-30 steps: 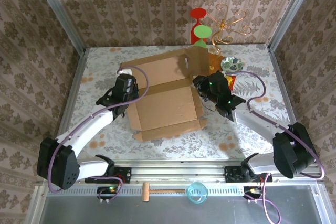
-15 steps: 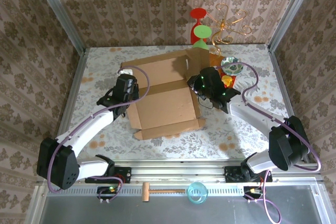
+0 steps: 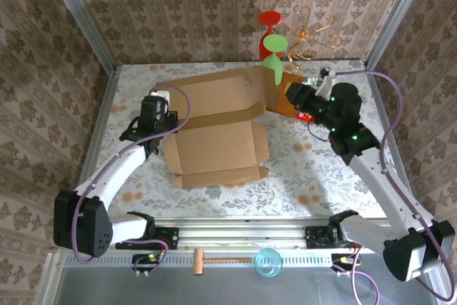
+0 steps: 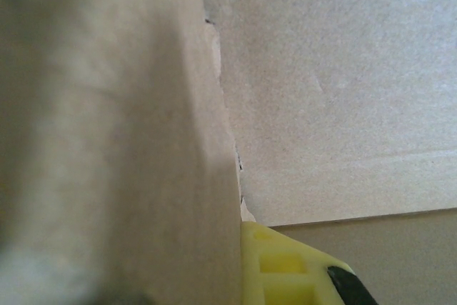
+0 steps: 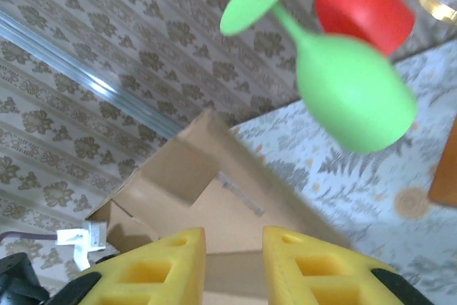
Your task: Fold the paper box
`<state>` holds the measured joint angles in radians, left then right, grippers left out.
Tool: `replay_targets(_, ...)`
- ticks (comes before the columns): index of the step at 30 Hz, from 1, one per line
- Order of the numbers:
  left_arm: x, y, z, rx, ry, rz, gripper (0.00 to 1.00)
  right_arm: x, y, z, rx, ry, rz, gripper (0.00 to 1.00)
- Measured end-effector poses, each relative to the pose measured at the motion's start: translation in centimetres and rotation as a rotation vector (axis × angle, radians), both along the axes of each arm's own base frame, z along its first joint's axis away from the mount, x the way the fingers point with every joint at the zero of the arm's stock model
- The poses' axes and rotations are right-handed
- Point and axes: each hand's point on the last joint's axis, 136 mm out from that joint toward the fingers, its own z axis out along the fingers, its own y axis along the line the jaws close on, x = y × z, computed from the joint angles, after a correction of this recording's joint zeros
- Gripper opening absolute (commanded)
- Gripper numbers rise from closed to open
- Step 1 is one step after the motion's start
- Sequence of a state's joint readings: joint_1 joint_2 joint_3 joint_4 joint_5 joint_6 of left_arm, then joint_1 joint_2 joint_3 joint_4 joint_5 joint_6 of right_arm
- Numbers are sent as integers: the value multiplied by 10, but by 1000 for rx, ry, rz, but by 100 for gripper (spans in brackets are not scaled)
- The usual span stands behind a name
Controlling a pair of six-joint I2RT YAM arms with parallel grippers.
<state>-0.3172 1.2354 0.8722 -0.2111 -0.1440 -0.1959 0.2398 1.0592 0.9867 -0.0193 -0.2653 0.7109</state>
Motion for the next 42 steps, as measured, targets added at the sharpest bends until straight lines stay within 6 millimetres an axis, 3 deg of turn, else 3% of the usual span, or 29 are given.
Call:
replay_targets(7, 5, -9, 0, -58, 3, -150, 0, 10, -18, -11, -164, -61, 50, 30)
replay_targets(14, 11, -22, 2, -107, 8, -279, 0, 14, 5, -42, -339, -123, 287, 35)
replay_targets(19, 13, -31, 4, -121, 6, -336, 0, 15, 19, -58, -356, -140, 430, 37)
replay_targets(27, 15, -35, 3, -124, 10, -355, 0, 2, 31, -36, -365, -234, 536, 37)
replay_targets(42, 15, -35, 2, -124, 13, -355, 0, -25, 48, -28, -394, -276, 616, 39)
